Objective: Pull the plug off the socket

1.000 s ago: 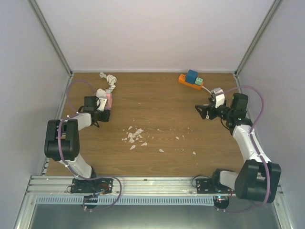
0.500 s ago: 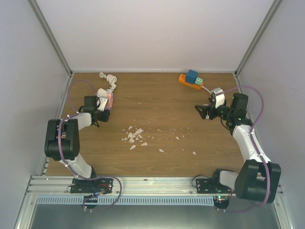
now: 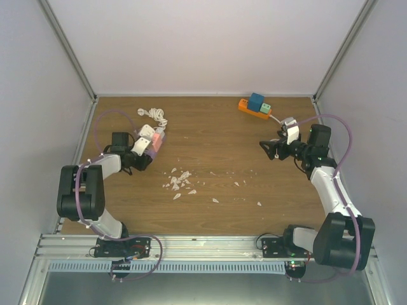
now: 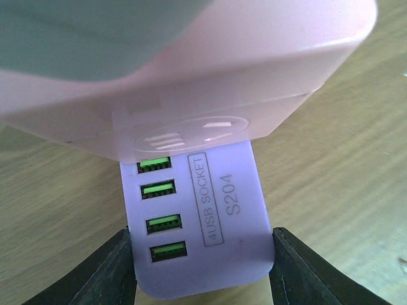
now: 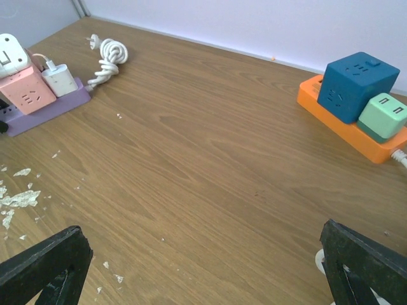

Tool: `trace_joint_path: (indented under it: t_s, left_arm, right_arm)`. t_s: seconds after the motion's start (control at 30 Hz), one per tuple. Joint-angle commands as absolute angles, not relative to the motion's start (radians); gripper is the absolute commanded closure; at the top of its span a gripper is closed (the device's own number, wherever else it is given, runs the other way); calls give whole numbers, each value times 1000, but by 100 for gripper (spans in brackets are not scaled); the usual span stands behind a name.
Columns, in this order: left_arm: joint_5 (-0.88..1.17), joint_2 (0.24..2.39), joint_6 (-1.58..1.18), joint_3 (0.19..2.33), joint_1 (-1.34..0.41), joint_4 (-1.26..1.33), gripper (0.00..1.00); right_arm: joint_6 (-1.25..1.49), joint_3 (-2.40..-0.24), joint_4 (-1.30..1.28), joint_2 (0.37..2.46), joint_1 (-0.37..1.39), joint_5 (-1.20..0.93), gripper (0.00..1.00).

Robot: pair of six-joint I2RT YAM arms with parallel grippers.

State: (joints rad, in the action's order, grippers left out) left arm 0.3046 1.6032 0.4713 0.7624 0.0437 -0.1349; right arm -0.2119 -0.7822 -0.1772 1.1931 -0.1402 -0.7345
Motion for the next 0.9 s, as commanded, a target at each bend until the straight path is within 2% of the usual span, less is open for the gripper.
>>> trace_joint_path:
  t_s: [0.0, 0.87]
  left_arm:
    - [481, 1559, 614, 749, 23, -199, 53]
    - [654, 1481, 1089, 656, -226, -466, 56]
  right_arm:
    - [-230, -804, -189, 1185, -133, -771, 0]
    - [-350, -780, -243, 1162, -133, -958, 0]
